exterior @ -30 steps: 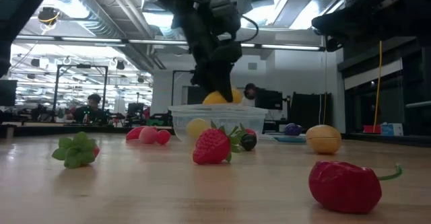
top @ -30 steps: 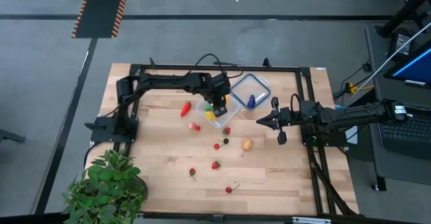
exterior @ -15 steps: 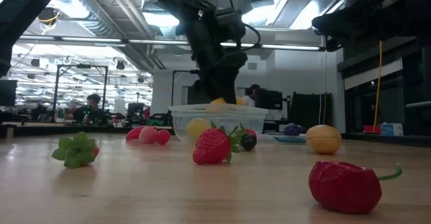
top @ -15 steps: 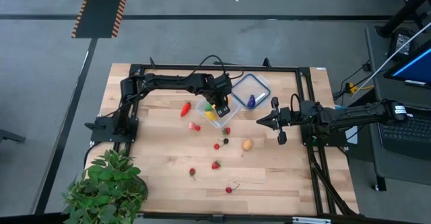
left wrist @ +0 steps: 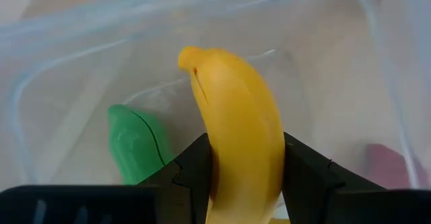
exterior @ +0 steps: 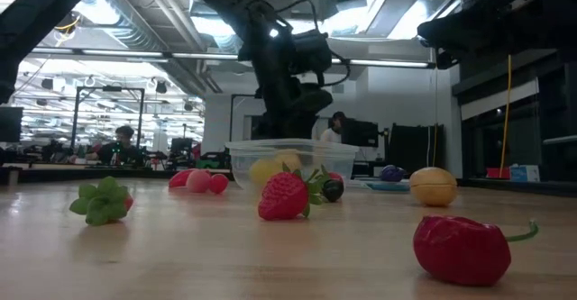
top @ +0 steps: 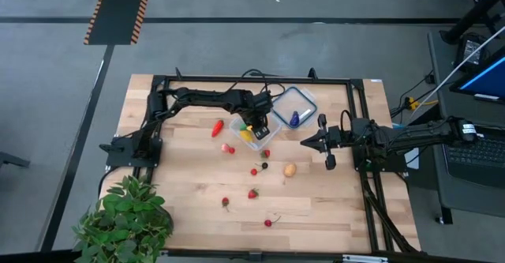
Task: Pick and placing Produce into tupperware
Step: Put the yellow banana into the transparent container, then put the brown potato into the transparent container
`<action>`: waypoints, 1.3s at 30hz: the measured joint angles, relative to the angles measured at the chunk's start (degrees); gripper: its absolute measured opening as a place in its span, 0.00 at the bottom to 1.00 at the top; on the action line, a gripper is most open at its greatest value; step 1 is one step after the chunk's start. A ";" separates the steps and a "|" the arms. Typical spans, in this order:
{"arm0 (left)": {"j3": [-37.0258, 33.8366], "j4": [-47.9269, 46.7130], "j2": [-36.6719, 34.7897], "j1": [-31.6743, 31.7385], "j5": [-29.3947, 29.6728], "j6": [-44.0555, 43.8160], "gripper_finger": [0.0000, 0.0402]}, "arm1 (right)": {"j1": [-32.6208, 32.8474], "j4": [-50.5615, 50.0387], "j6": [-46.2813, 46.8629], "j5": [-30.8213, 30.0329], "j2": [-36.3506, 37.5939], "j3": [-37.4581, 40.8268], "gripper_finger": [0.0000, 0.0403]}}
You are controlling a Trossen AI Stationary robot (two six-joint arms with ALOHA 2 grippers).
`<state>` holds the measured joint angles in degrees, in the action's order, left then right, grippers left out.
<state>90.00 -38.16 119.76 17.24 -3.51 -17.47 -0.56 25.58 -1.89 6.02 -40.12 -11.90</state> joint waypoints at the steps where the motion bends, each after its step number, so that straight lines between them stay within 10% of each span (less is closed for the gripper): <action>1: -0.02 -0.04 0.15 0.04 0.02 0.00 0.32 | 0.00 0.00 0.02 0.00 0.00 0.00 0.04; 26: -0.02 -4.30 0.20 1.50 0.73 -4.79 0.32 | -0.02 -0.07 0.09 -0.02 0.00 0.00 0.04; 39: -0.01 -4.29 0.20 1.43 -1.18 -2.76 0.59 | -0.02 -0.13 0.07 -0.02 0.00 0.00 0.04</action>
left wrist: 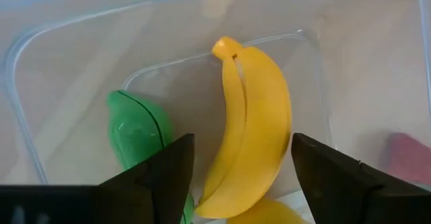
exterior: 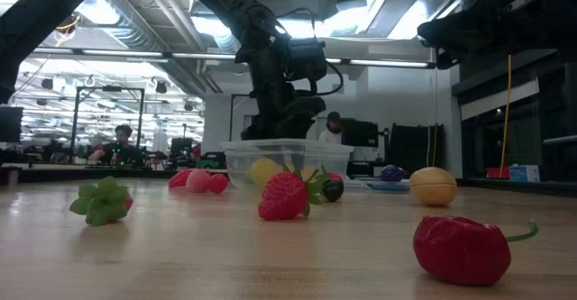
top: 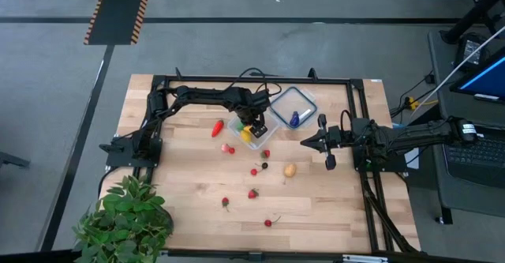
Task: Pick and placing Produce into tupperware
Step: Put the brown potato into the transparent container
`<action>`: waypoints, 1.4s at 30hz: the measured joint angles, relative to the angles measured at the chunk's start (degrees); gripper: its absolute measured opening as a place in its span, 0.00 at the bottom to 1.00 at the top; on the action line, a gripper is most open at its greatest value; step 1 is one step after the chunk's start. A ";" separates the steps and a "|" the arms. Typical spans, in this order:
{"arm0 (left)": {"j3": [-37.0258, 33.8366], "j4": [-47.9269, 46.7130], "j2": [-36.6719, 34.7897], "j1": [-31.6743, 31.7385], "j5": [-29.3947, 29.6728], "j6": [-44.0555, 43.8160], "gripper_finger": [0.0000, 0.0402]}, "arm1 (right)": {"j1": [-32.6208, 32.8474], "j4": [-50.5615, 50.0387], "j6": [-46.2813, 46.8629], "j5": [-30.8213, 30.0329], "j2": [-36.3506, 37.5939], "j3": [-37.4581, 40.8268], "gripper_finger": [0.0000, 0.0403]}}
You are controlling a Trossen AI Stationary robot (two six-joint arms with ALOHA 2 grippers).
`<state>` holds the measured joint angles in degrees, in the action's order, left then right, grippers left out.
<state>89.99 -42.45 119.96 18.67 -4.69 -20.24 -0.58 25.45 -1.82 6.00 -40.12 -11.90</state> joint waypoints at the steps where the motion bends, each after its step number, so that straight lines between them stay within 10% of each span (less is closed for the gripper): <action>1: 0.17 -0.26 0.00 0.01 -0.03 0.87 0.59 | 0.00 0.00 -0.02 0.00 0.00 0.01 0.04; 8: 6.35 -6.50 -0.02 -0.14 0.79 6.22 0.58 | 0.00 -0.11 -0.09 0.00 0.00 0.02 0.04; 24: 13.14 -10.37 -4.56 -9.58 26.58 13.40 0.58 | 0.11 -4.98 0.15 0.01 0.02 0.09 0.04; 42: 5.48 4.27 -10.81 -20.31 26.61 16.42 0.57 | 9.40 -7.08 1.79 0.00 0.02 0.09 0.03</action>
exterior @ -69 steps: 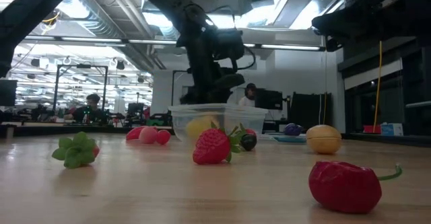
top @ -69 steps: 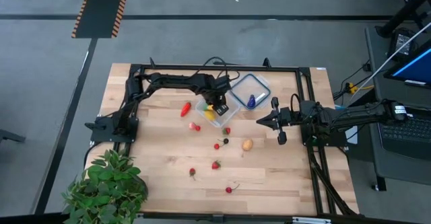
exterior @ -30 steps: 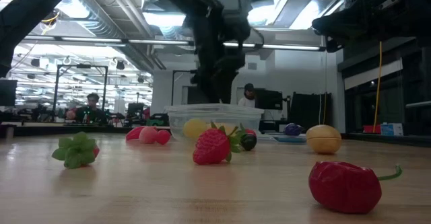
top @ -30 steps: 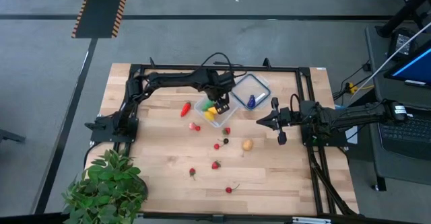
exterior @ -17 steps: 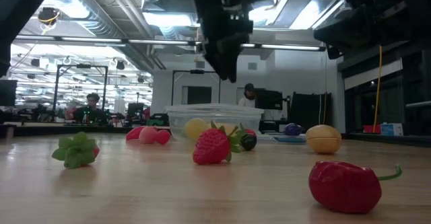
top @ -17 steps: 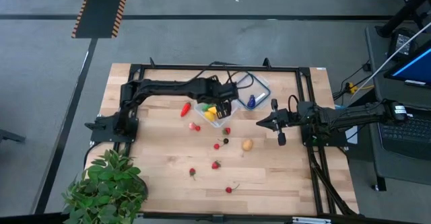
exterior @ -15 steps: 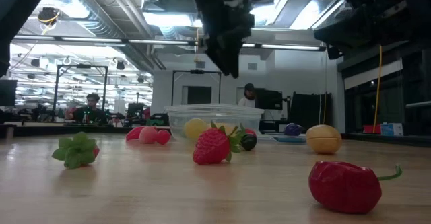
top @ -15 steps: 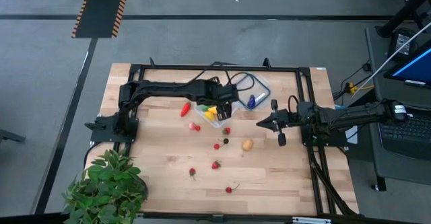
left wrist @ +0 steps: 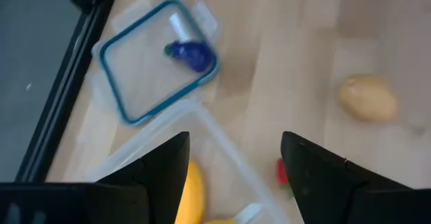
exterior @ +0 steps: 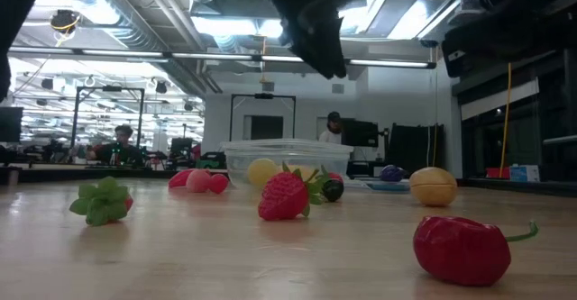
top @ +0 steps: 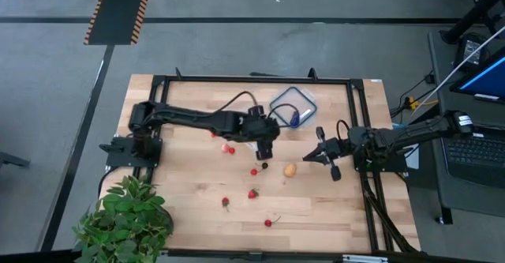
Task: Pick and placing Produce into tupperware
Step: Put the brown potato into the transparent container
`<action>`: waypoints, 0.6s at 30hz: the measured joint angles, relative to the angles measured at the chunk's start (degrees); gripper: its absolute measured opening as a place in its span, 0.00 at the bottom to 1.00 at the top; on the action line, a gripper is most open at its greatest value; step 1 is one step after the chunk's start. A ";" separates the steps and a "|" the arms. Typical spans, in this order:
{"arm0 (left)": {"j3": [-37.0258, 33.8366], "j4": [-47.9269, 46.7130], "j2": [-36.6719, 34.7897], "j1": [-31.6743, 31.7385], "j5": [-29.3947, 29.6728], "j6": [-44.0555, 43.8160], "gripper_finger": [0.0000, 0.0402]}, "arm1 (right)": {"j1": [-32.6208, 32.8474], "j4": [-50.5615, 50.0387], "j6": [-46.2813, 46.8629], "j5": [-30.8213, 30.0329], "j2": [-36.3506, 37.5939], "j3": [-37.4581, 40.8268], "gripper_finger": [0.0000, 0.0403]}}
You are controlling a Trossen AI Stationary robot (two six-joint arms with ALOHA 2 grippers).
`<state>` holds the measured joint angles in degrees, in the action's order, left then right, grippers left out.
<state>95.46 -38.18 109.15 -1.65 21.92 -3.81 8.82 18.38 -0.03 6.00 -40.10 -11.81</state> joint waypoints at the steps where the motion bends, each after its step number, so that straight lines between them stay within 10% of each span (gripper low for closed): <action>1: -2.70 2.78 -1.43 -0.42 -0.01 0.00 0.57 | 0.57 -0.07 0.02 -0.03 0.00 0.00 0.03; 18: -46.84 40.27 -32.38 -8.94 0.07 -0.52 0.57 | 3.49 -0.02 1.55 -2.54 -0.10 -0.02 0.04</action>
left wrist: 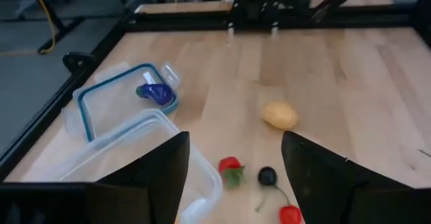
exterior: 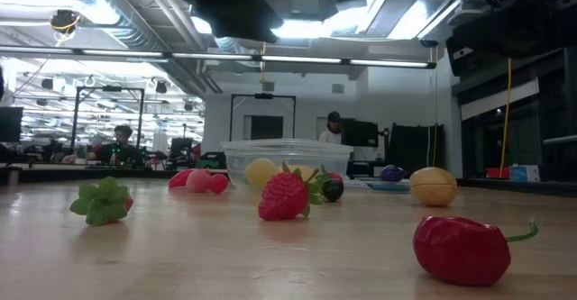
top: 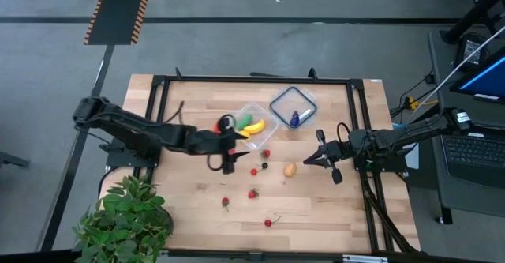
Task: Pick and placing Produce into tupperware
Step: Put the brown potato into the transparent container
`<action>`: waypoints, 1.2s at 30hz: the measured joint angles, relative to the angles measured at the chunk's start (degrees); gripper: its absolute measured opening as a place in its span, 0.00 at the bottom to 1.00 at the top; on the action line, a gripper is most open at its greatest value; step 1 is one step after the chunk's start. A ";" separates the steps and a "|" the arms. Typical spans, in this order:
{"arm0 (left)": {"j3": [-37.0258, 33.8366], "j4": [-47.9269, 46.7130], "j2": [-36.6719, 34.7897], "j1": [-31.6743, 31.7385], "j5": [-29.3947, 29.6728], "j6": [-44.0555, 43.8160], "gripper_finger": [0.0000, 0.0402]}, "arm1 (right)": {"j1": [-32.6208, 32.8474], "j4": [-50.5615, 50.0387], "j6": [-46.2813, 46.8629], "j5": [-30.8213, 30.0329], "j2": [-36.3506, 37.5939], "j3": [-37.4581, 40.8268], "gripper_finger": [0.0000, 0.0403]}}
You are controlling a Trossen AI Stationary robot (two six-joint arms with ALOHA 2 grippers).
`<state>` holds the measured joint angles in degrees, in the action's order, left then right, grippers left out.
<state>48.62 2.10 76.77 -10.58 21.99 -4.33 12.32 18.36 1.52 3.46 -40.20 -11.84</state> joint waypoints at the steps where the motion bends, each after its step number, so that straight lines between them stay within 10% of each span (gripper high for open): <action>1: -1.98 1.86 -1.48 -0.48 0.01 0.01 0.57 | 0.00 0.60 0.42 0.00 -0.27 0.00 0.04; 17: -22.71 21.09 -13.65 -7.52 3.36 -0.92 0.57 | 0.00 8.66 1.01 -2.41 -11.29 -3.02 0.29; 36: -25.09 20.70 -15.07 -10.45 9.06 -1.69 0.56 | -0.14 -25.87 -5.03 -12.07 -29.55 -30.13 0.68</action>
<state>23.53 22.80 61.69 -21.04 31.05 -6.02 12.17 -7.52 -3.52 -8.60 -69.75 -41.97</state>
